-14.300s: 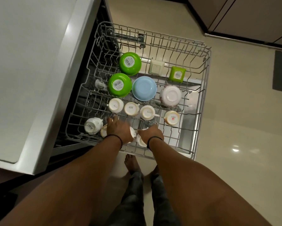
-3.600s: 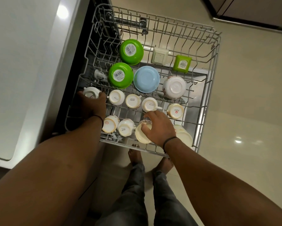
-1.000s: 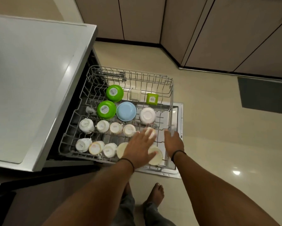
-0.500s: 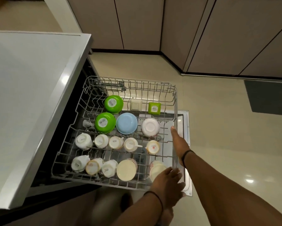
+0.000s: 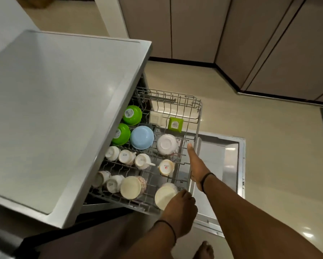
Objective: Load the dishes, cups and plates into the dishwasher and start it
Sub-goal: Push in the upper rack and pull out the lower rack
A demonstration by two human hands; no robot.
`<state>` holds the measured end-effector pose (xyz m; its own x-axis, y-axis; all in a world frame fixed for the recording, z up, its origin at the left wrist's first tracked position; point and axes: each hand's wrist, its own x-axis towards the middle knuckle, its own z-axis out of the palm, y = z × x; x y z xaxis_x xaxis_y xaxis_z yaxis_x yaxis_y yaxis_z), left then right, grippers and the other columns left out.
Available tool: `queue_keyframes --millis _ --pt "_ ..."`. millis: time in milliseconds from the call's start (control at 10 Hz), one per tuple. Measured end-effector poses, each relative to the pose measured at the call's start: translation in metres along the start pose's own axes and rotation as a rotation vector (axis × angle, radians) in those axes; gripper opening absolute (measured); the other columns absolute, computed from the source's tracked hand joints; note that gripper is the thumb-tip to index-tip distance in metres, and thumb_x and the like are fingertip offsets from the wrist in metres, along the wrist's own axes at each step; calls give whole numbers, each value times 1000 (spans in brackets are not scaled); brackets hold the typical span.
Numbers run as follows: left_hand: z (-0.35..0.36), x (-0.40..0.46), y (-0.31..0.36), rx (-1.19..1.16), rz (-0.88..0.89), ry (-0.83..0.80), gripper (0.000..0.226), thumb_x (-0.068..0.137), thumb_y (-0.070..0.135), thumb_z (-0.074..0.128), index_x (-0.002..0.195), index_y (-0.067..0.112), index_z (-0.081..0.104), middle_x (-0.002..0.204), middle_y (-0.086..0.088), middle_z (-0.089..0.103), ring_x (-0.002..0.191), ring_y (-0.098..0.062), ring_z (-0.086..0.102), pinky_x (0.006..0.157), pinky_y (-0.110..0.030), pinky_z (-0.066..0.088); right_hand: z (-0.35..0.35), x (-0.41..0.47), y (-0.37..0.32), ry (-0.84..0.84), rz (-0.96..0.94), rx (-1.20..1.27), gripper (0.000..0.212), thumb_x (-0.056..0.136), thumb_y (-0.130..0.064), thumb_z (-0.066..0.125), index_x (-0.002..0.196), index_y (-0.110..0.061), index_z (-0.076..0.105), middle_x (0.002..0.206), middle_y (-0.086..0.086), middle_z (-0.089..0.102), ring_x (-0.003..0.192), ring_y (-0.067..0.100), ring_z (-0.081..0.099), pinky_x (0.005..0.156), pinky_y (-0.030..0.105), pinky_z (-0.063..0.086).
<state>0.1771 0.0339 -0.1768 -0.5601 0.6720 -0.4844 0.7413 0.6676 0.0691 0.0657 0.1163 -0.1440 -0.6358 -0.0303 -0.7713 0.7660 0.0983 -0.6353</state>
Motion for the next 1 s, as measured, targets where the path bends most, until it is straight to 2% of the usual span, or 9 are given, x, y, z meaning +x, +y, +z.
queue_keyframes --millis 200,300,400,500,600,700,800,900,1000 --pt "12 -19 -28 -5 -136 -32 15 83 20 60 86 12 72 95 -10 67 100 -31 55 99 -44 45 46 10 -14 4 -18 -34 135 44 -105 26 151 -25 31 157 10 30 140 32 33 114 54 27" --pt "18 -22 -45 84 -222 -79 27 92 18 52 107 5 69 112 -17 64 110 -35 53 105 -48 36 67 8 -20 -44 -40 -6 116 60 -99 28 150 -25 34 156 9 33 140 31 34 115 52 27" --pt "15 -38 -64 136 -402 -178 30 81 33 68 100 11 75 107 -16 70 108 -31 62 113 -48 19 94 7 -31 -150 -46 65 93 77 -87 29 150 -29 33 155 6 34 141 27 33 117 48 24" --pt "40 -61 -88 225 -524 -249 48 101 27 39 140 0 46 151 -26 32 144 -39 23 119 -52 0 125 10 -39 -292 -13 142 81 88 -77 26 149 -24 36 151 4 40 139 24 38 111 34 29" --pt "56 -84 -108 49 -719 -181 56 104 25 30 152 -2 18 161 -20 -1 149 -34 -6 118 -46 -7 158 12 -42 -413 -2 263 78 94 -70 17 153 -19 27 156 2 33 143 21 31 110 32 25" --pt "69 -105 -121 -148 -919 -109 60 105 22 28 152 1 -4 160 -10 -13 149 -29 -11 119 -39 -6 187 17 -45 -453 7 337 77 96 -67 17 152 -14 27 156 6 32 143 23 30 112 34 24" --pt "87 -111 -129 -354 -1107 93 66 102 14 30 150 7 -15 163 -8 -9 150 -21 -2 119 -30 -1 206 21 -49 -431 7 406 70 101 -57 23 149 -7 33 152 13 38 139 25 38 97 28 33" --pt "95 -107 -128 -485 -1209 188 71 98 19 38 154 6 -6 162 -10 -1 149 -21 13 117 -27 9 210 24 -48 -447 6 379 63 102 -52 23 147 -11 38 145 8 47 135 22 42 93 26 33" --pt "100 -92 -123 -612 -1327 357 69 97 15 41 154 8 4 161 -9 8 147 -22 20 113 -23 10 203 24 -48 -485 12 327 58 104 -50 21 144 -15 42 138 7 53 132 22 45 83 23 39"
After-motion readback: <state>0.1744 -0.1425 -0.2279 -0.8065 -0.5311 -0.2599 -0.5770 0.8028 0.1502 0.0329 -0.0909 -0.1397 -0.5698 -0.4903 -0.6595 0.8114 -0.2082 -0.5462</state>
